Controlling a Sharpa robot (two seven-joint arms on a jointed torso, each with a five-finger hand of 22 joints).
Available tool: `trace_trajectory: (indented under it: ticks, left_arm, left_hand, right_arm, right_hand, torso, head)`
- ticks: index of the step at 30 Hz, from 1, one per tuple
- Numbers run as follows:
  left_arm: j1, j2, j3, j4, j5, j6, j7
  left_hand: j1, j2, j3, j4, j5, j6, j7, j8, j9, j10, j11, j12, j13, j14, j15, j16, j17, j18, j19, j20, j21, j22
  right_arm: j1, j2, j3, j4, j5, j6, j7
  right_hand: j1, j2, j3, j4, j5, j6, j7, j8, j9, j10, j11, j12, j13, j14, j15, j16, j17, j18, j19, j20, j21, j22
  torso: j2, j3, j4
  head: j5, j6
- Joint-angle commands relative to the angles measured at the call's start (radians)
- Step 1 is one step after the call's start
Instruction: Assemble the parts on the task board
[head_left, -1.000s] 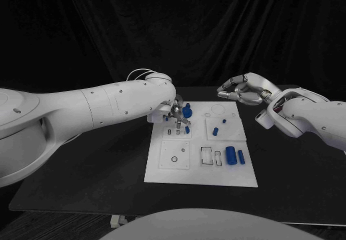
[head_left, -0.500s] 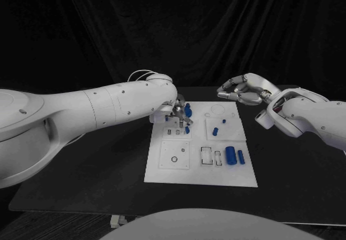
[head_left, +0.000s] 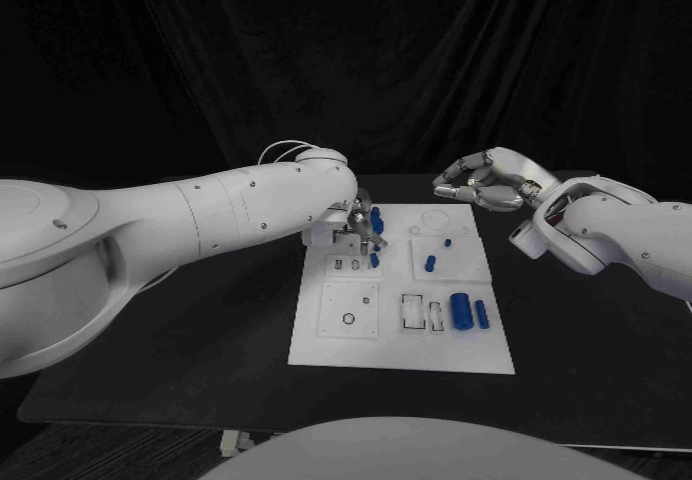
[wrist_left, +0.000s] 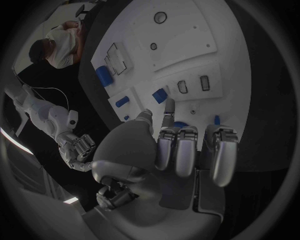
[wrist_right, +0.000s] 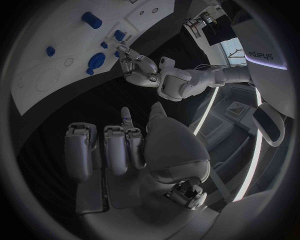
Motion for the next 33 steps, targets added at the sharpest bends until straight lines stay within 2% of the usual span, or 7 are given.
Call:
trace_trajectory:
  ticks: [1, 7, 17, 33]
  left_arm:
    - [-0.005, 0.007, 0.001, -0.005, 0.009, 0.015, 0.000]
    - [-0.012, 0.016, 0.001, -0.012, 0.009, 0.026, -0.006]
    - [-0.019, 0.019, 0.001, -0.017, 0.009, 0.038, -0.014]
    - [-0.025, 0.028, 0.001, -0.035, 0.009, 0.046, -0.004]
  left_hand:
    - [0.009, -0.001, 0.005, -0.001, -0.001, 0.009, 0.000, -0.004, 0.001, 0.102, 0.001, 0.003, 0.263, 0.106, -0.004, 0.003, 0.263, -0.012, 0.079, -0.002, -0.004, 0.229]
    - [0.016, -0.003, 0.013, -0.007, 0.003, 0.012, -0.001, -0.008, 0.002, 0.102, -0.001, 0.003, 0.263, 0.106, -0.005, 0.003, 0.263, -0.012, 0.079, -0.004, -0.004, 0.229]
    - [0.023, -0.011, 0.024, -0.017, -0.005, 0.032, -0.008, -0.004, 0.011, 0.102, -0.007, 0.003, 0.263, 0.106, -0.011, 0.003, 0.263, -0.010, 0.072, -0.008, -0.009, 0.221]
    - [0.025, -0.010, 0.033, -0.019, 0.000, 0.033, -0.010, -0.008, 0.014, 0.102, -0.009, 0.003, 0.263, 0.106, -0.013, 0.003, 0.263, -0.008, 0.067, -0.011, -0.012, 0.214]
  right_arm:
    - [-0.003, -0.001, 0.001, 0.001, -0.004, 0.012, -0.017]
    - [-0.003, -0.002, 0.001, 0.001, -0.004, 0.014, -0.018]
    - [-0.005, -0.001, 0.001, -0.001, -0.004, 0.021, -0.018]
    - [-0.006, 0.001, 0.001, -0.003, -0.004, 0.030, -0.020]
  right_hand:
    - [0.005, 0.006, -0.004, 0.000, 0.004, -0.002, 0.001, -0.002, -0.001, 0.099, 0.007, 0.002, 0.254, 0.076, 0.010, 0.000, 0.169, 0.014, 0.057, 0.009, -0.003, 0.235]
    - [0.005, 0.006, -0.005, 0.000, 0.004, -0.002, 0.001, -0.002, -0.001, 0.099, 0.007, 0.002, 0.254, 0.076, 0.010, 0.000, 0.169, 0.014, 0.056, 0.009, -0.004, 0.234]
    - [0.005, 0.007, -0.005, 0.000, 0.004, -0.002, 0.001, -0.002, -0.001, 0.098, 0.007, 0.002, 0.253, 0.076, 0.010, -0.001, 0.168, 0.014, 0.055, 0.009, -0.005, 0.234]
    - [0.005, 0.007, -0.006, 0.000, 0.004, -0.002, 0.001, -0.002, -0.001, 0.097, 0.008, 0.001, 0.252, 0.075, 0.010, -0.002, 0.166, 0.015, 0.054, 0.009, -0.007, 0.233]
  torso:
    - [0.000, -0.0002, 0.0002]
    - [-0.001, -0.0001, -0.0013]
    - [-0.002, -0.0003, 0.0006]
    - [-0.003, -0.0001, -0.0008]
  head:
    - [-0.002, 0.000]
    - [-0.001, 0.000]
    - [-0.005, 0.000]
    - [-0.005, 0.000]
